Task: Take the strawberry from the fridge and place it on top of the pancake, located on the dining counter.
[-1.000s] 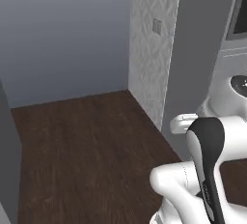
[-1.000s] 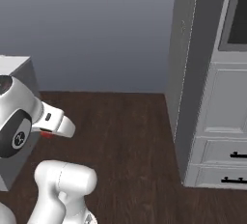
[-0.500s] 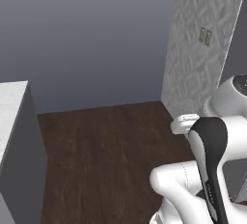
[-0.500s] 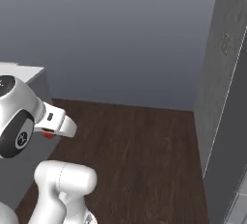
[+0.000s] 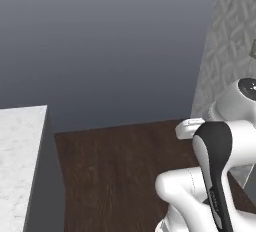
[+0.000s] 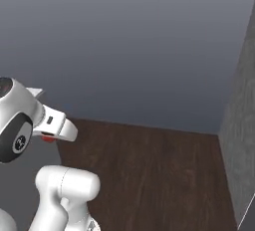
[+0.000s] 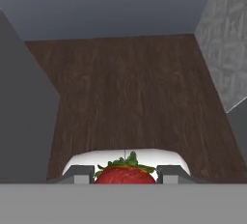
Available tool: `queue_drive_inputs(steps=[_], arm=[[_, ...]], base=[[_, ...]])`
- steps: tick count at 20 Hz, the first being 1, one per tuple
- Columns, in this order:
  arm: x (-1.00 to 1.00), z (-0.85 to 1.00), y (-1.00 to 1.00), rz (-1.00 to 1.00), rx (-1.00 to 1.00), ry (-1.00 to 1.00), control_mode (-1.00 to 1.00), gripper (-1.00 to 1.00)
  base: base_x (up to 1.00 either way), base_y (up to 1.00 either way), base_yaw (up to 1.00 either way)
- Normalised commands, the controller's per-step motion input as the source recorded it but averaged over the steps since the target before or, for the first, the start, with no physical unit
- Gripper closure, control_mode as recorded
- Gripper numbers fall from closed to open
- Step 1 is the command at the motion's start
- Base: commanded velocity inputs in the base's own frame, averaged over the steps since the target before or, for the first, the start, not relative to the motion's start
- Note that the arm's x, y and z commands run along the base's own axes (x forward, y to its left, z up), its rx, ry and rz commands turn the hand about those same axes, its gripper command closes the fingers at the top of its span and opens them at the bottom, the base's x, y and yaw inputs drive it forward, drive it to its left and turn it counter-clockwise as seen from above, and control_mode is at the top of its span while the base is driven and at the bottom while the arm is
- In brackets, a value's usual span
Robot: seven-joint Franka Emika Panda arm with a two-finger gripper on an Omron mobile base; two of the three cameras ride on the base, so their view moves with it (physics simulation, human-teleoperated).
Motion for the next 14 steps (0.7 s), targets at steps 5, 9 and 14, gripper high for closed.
queue_drive_inputs(steps=[5, 9, 14], arm=[[0.0, 0.0, 0.0, 0.0, 0.0, 0.0, 1.0, 1.0], [0.0, 0.0, 0.0, 0.0, 0.0, 0.0, 1.0, 1.0], [0.0, 0.0, 0.0, 0.0, 0.0, 0.0, 1.0, 1.0]], base=[[1.0, 0.05, 0.13], [1.0, 0.02, 0.18], [1.0, 0.19, 0.3]])
